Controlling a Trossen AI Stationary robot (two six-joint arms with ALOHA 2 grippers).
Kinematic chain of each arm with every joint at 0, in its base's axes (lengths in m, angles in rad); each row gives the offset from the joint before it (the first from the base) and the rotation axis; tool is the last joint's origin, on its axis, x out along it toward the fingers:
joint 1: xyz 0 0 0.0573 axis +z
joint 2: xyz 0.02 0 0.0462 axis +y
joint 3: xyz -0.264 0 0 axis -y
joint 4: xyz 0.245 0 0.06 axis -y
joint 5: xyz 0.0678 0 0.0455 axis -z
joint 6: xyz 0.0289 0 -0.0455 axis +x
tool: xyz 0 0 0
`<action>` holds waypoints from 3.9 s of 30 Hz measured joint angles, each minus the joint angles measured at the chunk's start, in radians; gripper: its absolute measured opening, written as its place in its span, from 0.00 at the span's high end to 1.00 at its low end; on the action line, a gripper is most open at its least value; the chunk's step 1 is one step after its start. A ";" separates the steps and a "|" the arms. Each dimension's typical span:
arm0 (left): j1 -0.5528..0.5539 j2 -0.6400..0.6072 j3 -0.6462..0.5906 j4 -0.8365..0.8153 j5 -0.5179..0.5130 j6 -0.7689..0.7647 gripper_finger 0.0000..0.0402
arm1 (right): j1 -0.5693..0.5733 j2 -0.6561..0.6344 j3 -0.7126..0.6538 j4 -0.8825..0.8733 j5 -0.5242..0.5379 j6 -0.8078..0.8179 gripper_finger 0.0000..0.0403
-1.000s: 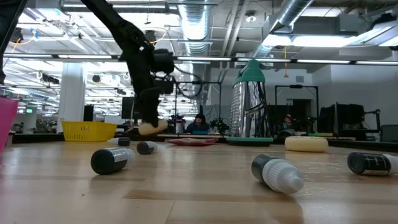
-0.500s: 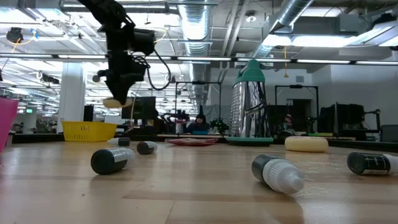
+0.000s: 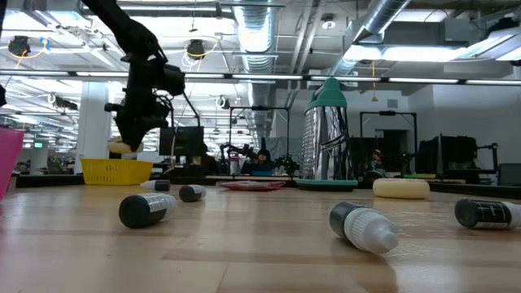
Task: Pick & Place Food Item
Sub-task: Put the black donut into the yellow basket, then put the pink donut into the yellow basket
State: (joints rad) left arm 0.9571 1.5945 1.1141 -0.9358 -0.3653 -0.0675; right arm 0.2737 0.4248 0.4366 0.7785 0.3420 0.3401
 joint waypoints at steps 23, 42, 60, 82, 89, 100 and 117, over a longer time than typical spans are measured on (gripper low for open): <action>0.015 0.044 0.000 0.015 0.034 0.015 0.59 | 0.000 0.000 0.000 0.001 0.000 0.000 0.72; 0.044 0.044 0.000 -0.041 0.018 0.010 0.55 | 0.028 0.000 0.000 0.010 0.001 0.000 0.72; 0.044 -0.014 0.000 -0.042 -0.023 0.045 0.55 | 0.028 0.000 0.000 0.016 0.001 0.000 0.72; 0.015 -0.090 0.001 -0.189 0.031 0.087 0.57 | 0.028 0.000 0.000 0.017 0.001 -0.001 0.72; 0.009 -0.089 0.001 -0.201 0.036 0.092 0.58 | 0.027 0.000 0.000 0.017 0.000 -0.007 0.72; 0.000 -0.082 -0.058 -0.168 0.014 0.137 0.58 | 0.027 0.000 0.000 0.017 0.000 -0.008 0.72; -0.050 -0.144 -0.064 -0.055 -0.001 0.078 0.59 | 0.028 0.000 0.000 0.024 0.000 0.000 0.72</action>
State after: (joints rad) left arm 0.9073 1.4504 1.0496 -0.9911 -0.3658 0.0108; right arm 0.3016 0.4250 0.4365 0.8021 0.3424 0.3405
